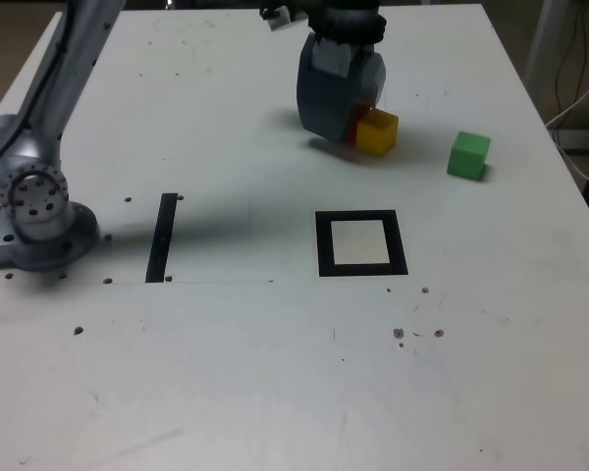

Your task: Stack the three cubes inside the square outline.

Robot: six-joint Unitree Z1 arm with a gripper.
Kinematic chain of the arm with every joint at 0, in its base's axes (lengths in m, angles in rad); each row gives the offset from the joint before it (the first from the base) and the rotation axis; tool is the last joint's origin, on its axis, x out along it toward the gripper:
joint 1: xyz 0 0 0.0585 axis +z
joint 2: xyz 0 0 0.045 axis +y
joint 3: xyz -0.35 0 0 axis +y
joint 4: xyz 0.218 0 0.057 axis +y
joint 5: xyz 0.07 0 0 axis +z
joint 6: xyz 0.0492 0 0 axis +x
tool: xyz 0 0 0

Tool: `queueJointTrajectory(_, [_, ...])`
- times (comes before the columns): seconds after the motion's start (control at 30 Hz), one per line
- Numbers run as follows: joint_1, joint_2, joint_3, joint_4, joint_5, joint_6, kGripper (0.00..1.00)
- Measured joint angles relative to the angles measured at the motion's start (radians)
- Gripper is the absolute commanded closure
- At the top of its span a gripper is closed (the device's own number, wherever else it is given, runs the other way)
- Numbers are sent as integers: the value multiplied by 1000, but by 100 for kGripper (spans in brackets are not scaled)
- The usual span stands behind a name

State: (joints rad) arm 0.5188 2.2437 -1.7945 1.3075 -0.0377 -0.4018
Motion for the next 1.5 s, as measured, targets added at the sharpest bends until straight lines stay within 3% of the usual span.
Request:
queueJointTrajectory(0.37, [0,13,-27,5,-4,3,51])
queueJointTrajectory(0.77, [-1,19,-48,3,28,4,63])
queueJointTrajectory(0.93, [-1,16,-68,47,54,19,68])
queueJointTrajectory(1.17, [-6,-34,-166,199,98,169,70])
queueJointTrajectory(1.37, [-50,-55,-191,210,99,323,70])
queueJointTrajectory(1.5, [-135,-82,-184,210,99,391,70])
